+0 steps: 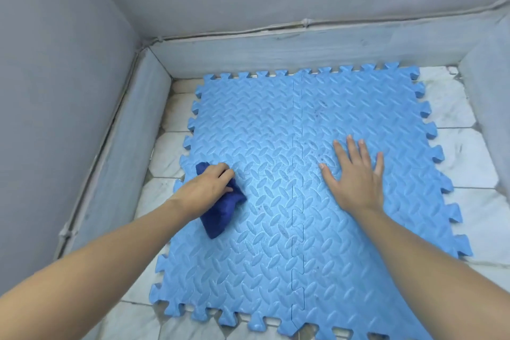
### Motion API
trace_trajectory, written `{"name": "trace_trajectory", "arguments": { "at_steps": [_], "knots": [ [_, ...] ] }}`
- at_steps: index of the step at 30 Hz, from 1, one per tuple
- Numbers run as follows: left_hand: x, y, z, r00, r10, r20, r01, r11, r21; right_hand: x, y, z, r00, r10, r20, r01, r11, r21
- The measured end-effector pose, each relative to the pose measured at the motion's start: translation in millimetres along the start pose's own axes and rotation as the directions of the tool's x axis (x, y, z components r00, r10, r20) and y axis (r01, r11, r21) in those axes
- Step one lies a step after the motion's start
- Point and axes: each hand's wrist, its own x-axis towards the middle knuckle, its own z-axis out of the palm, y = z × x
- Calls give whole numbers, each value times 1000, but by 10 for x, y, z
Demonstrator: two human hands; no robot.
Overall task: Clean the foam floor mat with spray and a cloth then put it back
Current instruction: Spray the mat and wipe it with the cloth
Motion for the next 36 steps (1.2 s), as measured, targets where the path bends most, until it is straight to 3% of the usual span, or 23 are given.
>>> {"name": "trace_trajectory", "arguments": {
  "at_steps": [3,6,9,12,16,18,20,22,23,24,26,28,29,30,31,32,34,36],
  "knots": [
    [194,160,52,946,-222,-236,188,969,-160,11,-7,-10,1000,11,20,-11,1000,-16],
    [219,513,225,863,-463,-203,396,869,-297,28,-2,-15,1000,16,16,-16,999,-32],
    [195,598,484,868,-485,-103,452,859,-241,29,-10,7,1000,18,2,-18,999,-50],
    [374,385,549,863,-486,-136,456,866,-204,35,-11,33,1000,17,-15,-18,998,-58],
    [805,294,477,762,-614,-206,567,787,-244,44,-18,53,999,25,-32,-27,999,-46],
    [893,412,495,836,-489,-249,456,872,-180,64,-25,51,999,29,-28,-30,999,-41],
    [845,603,550,955,-182,-236,166,982,-86,55,-18,43,999,34,-24,-35,999,-33],
    [813,627,518,980,59,-192,-62,998,-8,43,-29,38,998,40,-42,-41,999,-23],
    [895,504,461,975,102,-196,-106,994,-10,41,-38,30,998,43,-45,-44,999,-20],
    [1019,348,397,974,71,-216,-78,997,-25,46,-44,22,998,46,-45,-46,999,-17],
    [1317,-16,300,931,-224,-287,201,974,-107,61,-45,19,998,42,-45,-42,999,-18],
    [1588,-361,189,740,-610,-283,550,792,-267,71,-42,36,998,24,-49,-26,999,-46],
    [1701,-442,141,634,-729,-257,645,682,-344,73,-37,48,998,16,-55,-19,998,-63],
    [1811,-428,101,576,-781,-239,682,621,-385,77,-29,59,998,10,-62,-15,997,-72],
    [1917,-325,86,593,-767,-246,666,639,-385,80,-14,65,998,9,-64,-14,997,-76],
    [1999,-147,72,673,-690,-266,591,718,-367,78,-3,67,998,7,-64,-12,997,-75],
    [2088,344,74,882,-364,-299,279,915,-292,77,10,68,998,1,-69,-6,998,-67],
    [2053,793,140,964,14,-267,-55,988,-145,76,15,64,997,6,-79,-12,997,-70]
  ]
}}
